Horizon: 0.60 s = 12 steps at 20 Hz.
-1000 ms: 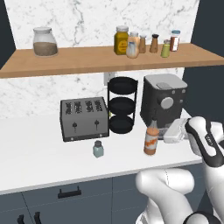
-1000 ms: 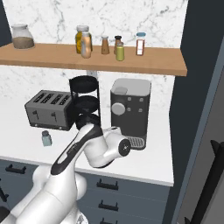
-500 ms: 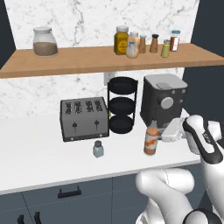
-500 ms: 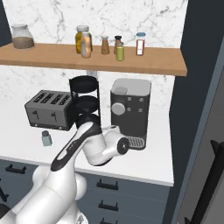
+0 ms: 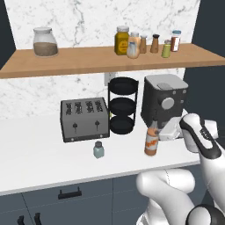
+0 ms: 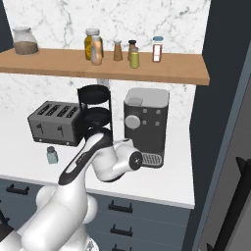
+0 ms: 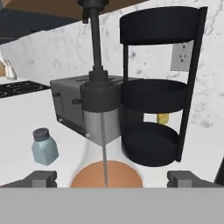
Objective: Put the shaker and condiment bottle from the counter next to their counterparts in the cabinet.
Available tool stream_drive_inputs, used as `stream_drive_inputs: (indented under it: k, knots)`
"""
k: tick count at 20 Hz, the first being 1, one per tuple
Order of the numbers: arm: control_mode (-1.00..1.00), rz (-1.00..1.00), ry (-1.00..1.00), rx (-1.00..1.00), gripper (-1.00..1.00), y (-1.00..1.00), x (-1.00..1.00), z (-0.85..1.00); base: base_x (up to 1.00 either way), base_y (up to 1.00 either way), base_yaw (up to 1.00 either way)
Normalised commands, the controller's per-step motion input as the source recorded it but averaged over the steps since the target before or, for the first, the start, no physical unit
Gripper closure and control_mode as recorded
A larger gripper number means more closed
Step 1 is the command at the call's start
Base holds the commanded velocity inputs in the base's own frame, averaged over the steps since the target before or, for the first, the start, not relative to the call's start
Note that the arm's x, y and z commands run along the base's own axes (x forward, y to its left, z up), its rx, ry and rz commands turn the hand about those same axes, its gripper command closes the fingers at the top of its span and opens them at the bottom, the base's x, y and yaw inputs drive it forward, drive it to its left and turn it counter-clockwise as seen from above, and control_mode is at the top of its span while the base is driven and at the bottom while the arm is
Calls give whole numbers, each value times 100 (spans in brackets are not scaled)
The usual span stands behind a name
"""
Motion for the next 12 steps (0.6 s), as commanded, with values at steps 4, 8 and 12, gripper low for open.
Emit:
stream_drive_inputs:
  k: [4,8,12]
  knots:
    - [-100,-1,-1,0,-100,4,0,7,0,0,0]
    - [-100,-2,0,0,-100,2,8,8,0,0,0]
    - [-100,0,0,-4,-100,33,17,0,0,0,0]
